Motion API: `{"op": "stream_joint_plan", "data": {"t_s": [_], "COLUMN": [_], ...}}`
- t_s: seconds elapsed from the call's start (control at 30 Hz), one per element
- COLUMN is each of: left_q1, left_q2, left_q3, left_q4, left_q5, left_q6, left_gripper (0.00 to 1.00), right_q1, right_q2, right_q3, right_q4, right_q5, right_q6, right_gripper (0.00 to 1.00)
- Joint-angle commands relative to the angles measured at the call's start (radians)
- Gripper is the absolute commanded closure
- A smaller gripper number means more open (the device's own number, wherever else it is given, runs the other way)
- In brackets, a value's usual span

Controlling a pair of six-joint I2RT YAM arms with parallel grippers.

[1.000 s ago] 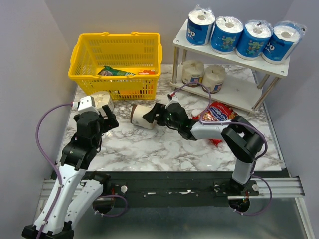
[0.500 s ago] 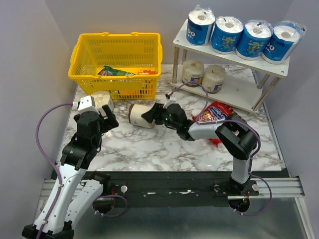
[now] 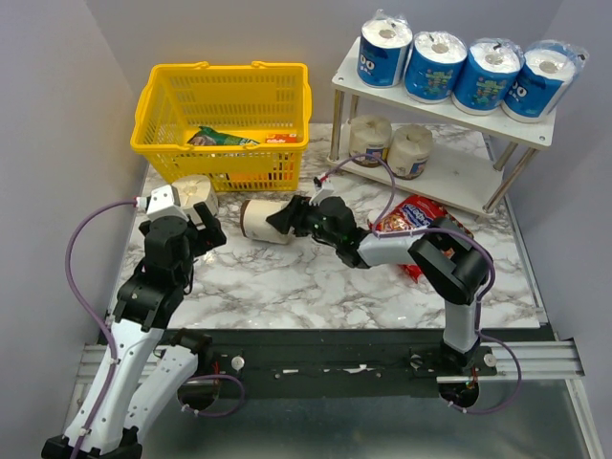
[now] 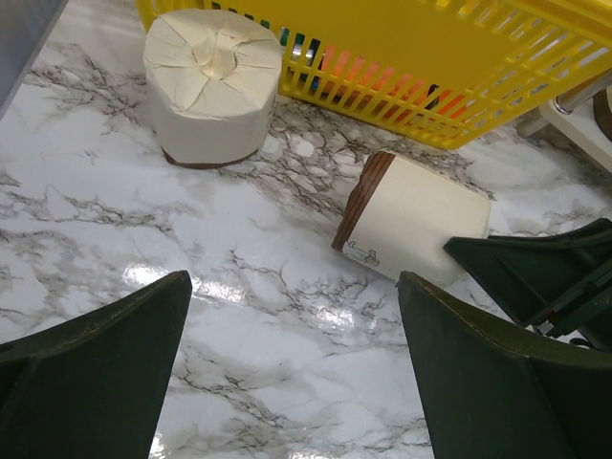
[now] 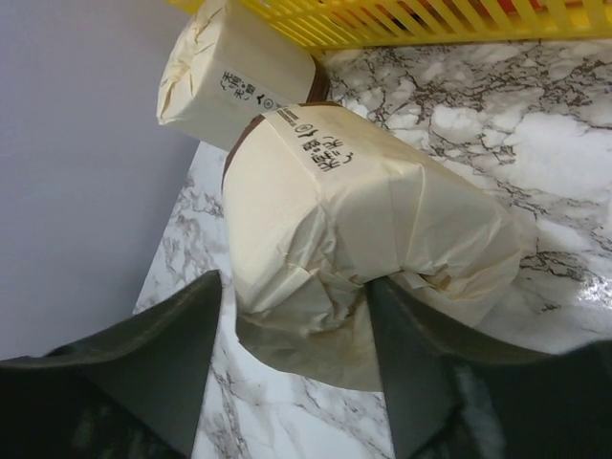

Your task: Place and organize the paper towels onto the shelf

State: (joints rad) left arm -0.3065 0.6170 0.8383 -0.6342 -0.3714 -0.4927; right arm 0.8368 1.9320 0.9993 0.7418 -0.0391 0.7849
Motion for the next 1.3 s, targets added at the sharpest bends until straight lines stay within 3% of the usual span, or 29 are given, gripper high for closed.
{"op": "stream_joint_plan", "data": {"t_s": [0.0, 0.2, 0.53, 0.63, 0.83, 1.03, 1.23, 1.27], "left_q1": [0.006, 0.004, 0.0, 0.0, -0.002, -0.002, -0.002, -0.002], "left_q2": [-0.019, -0.034, -0.037, -0.039, -0.037, -0.036, -0.045, -0.046], "left_q3": [-0.002, -0.002, -0.002, -0.002, -0.001, -0.002, -0.002, -0.001], "left_q4": [0.001, -0.002, -0.004, -0.004, -0.004, -0.002, -0.001, 0.001], "left_q5": [-0.003, 0.002, 0.0, -0.003, -0.006, -0.009, -0.011, -0.011], "left_q6": [0.013, 0.009, 0.009, 0.009, 0.011, 0.009, 0.011, 0.011], "left_gripper": [0.01, 0.01, 0.01, 0.01, 0.01, 0.01, 0.01, 0.01], "right_q1": [0.007, 0.007, 0.008, 0.007, 0.007, 0.007, 0.007, 0.008], "right_q2": [0.019, 0.051, 0.104, 0.111, 0.081, -0.043, -0.283, -0.313], "right_q3": [0.047, 0.088, 0.11, 0.113, 0.058, 0.024, 0.012, 0.018], "right_q4": [-0.004, -0.064, -0.027, -0.013, 0.103, 0.022, -0.292, -0.408], "right_q5": [0.015, 0.024, 0.013, 0.013, -0.004, -0.016, -0.002, -0.001], "right_q6": [0.016, 0.074, 0.079, 0.079, 0.047, -0.145, -0.513, -0.559], "right_gripper": [0.24, 0.22, 0.3, 0.35, 0.55, 0.66, 0.67, 0.66]}}
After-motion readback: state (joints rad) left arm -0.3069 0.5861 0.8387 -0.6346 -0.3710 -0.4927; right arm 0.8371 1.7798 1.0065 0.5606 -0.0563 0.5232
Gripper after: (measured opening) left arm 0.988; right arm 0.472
